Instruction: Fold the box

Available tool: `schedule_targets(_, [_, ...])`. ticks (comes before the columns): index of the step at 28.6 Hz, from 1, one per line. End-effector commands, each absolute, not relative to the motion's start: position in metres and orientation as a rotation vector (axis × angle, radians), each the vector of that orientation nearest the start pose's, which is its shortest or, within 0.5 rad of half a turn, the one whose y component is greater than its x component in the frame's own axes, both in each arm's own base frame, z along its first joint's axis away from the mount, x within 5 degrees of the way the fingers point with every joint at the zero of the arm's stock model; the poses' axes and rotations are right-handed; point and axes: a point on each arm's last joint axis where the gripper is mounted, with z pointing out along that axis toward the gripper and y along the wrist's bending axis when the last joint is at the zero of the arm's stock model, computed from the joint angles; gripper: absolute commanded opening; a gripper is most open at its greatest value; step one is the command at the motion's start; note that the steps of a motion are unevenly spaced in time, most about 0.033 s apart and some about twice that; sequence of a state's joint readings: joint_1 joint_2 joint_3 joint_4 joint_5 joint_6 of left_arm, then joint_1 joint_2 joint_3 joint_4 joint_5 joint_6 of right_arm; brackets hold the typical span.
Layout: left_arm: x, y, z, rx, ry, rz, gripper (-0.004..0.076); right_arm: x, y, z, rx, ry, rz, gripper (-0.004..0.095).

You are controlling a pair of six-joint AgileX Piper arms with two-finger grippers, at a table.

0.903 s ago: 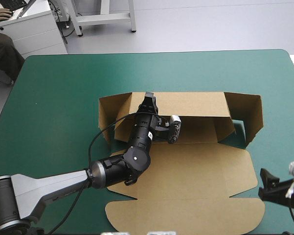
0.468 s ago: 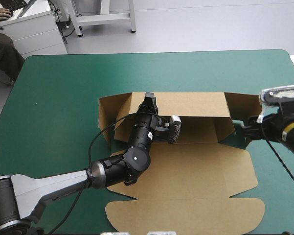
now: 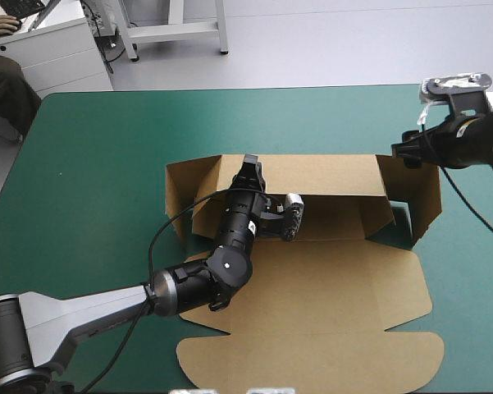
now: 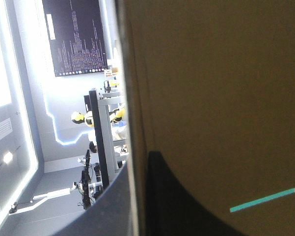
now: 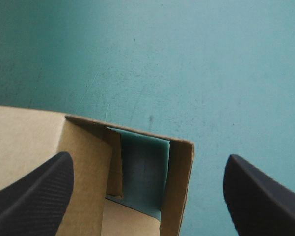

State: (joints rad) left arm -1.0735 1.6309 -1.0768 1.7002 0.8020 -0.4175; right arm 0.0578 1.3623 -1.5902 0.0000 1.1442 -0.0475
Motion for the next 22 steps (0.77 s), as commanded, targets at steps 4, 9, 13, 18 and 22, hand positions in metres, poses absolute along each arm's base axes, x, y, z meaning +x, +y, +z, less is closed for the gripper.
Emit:
schedule_targets(4, [0.222,-0.273,0.317,1.437,1.056,0.988,-0.001,0.306,-0.015,0.441,-0.056,2.394,0.148,0.0769])
schedule_targets(9, [0.222,-0.273,0.317,1.437,1.056,0.988,-0.001,0.338,-0.031,0.42,-0.043,2.472,0.26,0.0769])
schedule_targets(13, [0.222,-0.273,0.317,1.437,1.056,0.988,-0.001,0.352,-0.044,0.403,-0.009,2.527,0.307,0.0768])
schedule_targets(18, [0.222,-0.273,0.317,1.437,1.056,0.988,-0.001,0.351,-0.055,0.391,0.032,2.553,0.342,0.0769])
schedule_targets(22, [0.222,-0.272,0.317,1.433,1.058,0.994,-0.001,0.338,-0.05,0.364,0.026,2.639,0.399,0.0768])
